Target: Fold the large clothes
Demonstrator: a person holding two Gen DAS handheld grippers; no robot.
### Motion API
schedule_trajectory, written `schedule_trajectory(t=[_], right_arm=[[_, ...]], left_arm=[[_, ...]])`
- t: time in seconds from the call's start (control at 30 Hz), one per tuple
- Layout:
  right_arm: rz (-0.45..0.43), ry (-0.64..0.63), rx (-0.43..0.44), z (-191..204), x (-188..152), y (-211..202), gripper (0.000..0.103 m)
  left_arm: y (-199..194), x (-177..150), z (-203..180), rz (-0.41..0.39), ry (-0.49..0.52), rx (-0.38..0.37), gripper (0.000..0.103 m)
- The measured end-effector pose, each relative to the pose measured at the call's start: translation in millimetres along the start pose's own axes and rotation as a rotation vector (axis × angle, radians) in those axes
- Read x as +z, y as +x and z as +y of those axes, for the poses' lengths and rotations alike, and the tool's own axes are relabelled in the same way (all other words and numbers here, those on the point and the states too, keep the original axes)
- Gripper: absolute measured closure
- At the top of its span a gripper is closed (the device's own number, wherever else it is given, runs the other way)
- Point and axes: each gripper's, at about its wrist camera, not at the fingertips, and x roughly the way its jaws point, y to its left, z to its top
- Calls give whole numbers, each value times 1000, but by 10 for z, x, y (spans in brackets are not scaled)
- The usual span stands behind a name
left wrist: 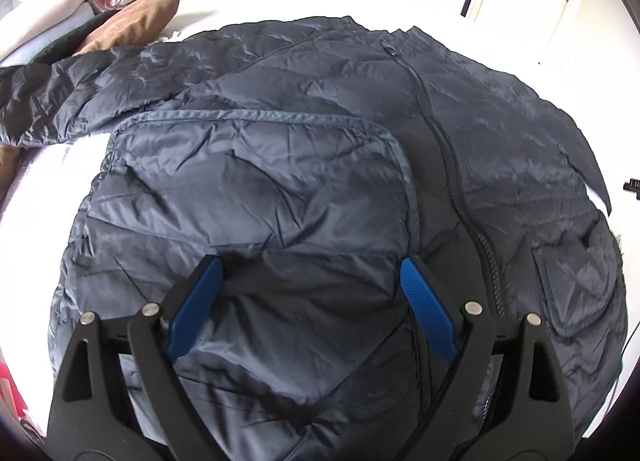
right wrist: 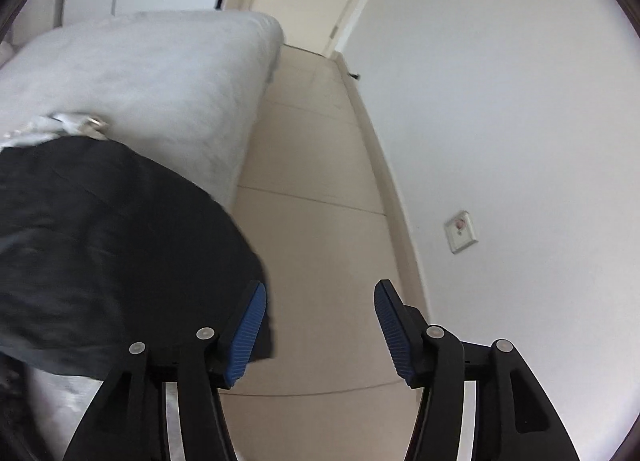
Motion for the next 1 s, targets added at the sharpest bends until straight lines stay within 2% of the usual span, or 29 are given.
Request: schedule_trajectory(t=[0.1, 0.13, 0.2, 0.27, 0.33, 0.37, 0.43, 0.53, 0.6, 0.7, 0.77, 0.87, 0.93, 1.0], right_arm=[[-55, -106, 189, 699, 124, -300, 35], [-74, -148, 255, 970, 107, -421, 31], [-77, -244, 384, 1556, 4, -566, 29], [-33, -292, 468, 1993, -107, -501, 29], [24, -293, 504, 1972, -246, -57, 29], [66, -279, 494, 2037, -317, 106, 29], [80, -242, 464, 2021, -486, 207, 27], [104, -147, 460, 1648, -519, 342, 27], [120, -133, 466, 1439, -540, 338, 27], [134, -75, 488, 1090, -600, 300, 26], [138, 7, 531, 838, -620, 200, 26], [163, 90, 589, 550, -717, 95, 25], [180, 71, 602, 425, -725, -15, 25], [162, 15, 633, 349, -731, -245, 25]], left_arm=[[19, -16, -16, -8, 10, -1, 12], [25, -27, -25, -12, 20, 2, 12], [50, -46, -38, -17, 40, 11, 12], [75, -70, -39, -10, 54, 19, 12], [107, -94, -32, 8, 60, 26, 11], [114, -102, -28, 16, 59, 29, 10], [115, -105, -17, 31, 58, 27, 10], [88, -88, 18, 49, 40, 14, 10], [41, -63, 48, 51, 18, -4, 10], [-160, 5, 105, -4, -25, -63, 10], [-338, 96, 163, -59, -35, -98, 10], [-507, 341, 333, -124, -17, -113, 10], [-518, 506, 548, -120, 2, -73, 10], [-437, 565, 784, -80, 40, -98, 10]])
